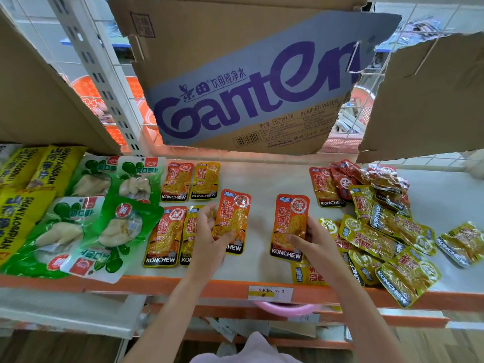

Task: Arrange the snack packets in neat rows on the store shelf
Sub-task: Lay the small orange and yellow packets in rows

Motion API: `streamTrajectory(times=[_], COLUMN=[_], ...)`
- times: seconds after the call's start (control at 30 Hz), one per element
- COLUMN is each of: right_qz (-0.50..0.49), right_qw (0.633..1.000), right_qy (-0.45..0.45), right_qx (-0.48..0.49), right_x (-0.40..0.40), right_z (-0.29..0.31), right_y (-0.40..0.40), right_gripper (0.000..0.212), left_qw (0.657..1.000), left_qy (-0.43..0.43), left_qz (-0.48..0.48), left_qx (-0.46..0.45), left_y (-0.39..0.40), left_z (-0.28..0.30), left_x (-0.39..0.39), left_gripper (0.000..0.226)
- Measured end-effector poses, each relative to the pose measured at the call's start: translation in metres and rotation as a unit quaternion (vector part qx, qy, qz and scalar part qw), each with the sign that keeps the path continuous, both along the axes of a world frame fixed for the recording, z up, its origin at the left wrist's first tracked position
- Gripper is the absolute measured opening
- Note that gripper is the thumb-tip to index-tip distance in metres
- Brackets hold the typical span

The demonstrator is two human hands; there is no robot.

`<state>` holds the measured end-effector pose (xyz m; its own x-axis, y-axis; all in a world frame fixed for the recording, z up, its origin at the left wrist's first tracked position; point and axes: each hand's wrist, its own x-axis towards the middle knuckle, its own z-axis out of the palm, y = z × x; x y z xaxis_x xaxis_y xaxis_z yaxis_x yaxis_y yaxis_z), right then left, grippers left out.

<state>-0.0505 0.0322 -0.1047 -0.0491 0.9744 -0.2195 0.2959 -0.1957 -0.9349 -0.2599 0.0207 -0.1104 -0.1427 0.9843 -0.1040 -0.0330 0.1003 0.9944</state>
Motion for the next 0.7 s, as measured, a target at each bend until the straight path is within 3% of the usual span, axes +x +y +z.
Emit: streamTrajectory(times=[0.13, 0.23, 0.4, 0.5, 0.6, 0.7], right_qz=[0.033, 0.050, 0.042, 0.049, 0.057, 0.075], right_qw=[0.994, 0.977, 0.961, 0.951, 0.936, 0.911], right_qy=[-0.107, -0.205, -0.273, -0.306, -0.347, -0.405], right_qx=[-0.003, -0.002, -0.001, -0.002, 0.003, 0.011], right_x=[-0.006, -0.015, -0.035, -0.043, -0.048, -0.053], right_z=[0.006, 0.010, 0.009, 0.008, 0.011, 0.015], right_y=[0.010, 0.026, 0.061, 0.080, 0.096, 0.107], right_gripper=[0.024, 0.032, 0.043, 0.039, 0.037, 0.037], left_qw=[0.985, 0.953, 0.900, 0.849, 0.757, 0.734], left_qy=[0.171, 0.297, 0.430, 0.519, 0.645, 0.671], left_qz=[-0.029, -0.028, -0.073, -0.100, -0.099, -0.100], left_qx=[0.014, 0.045, -0.001, -0.026, -0.022, -0.034], left_y=[0.003, 0.016, 0.054, 0.077, 0.094, 0.104], left_z=[-0.003, 0.000, 0.010, 0.012, 0.015, 0.018], left_x=[0.003, 0.006, 0.011, 0.007, 0.000, -0.006], left_gripper=[0.063, 0.070, 0.053, 0.059, 0.059, 0.059])
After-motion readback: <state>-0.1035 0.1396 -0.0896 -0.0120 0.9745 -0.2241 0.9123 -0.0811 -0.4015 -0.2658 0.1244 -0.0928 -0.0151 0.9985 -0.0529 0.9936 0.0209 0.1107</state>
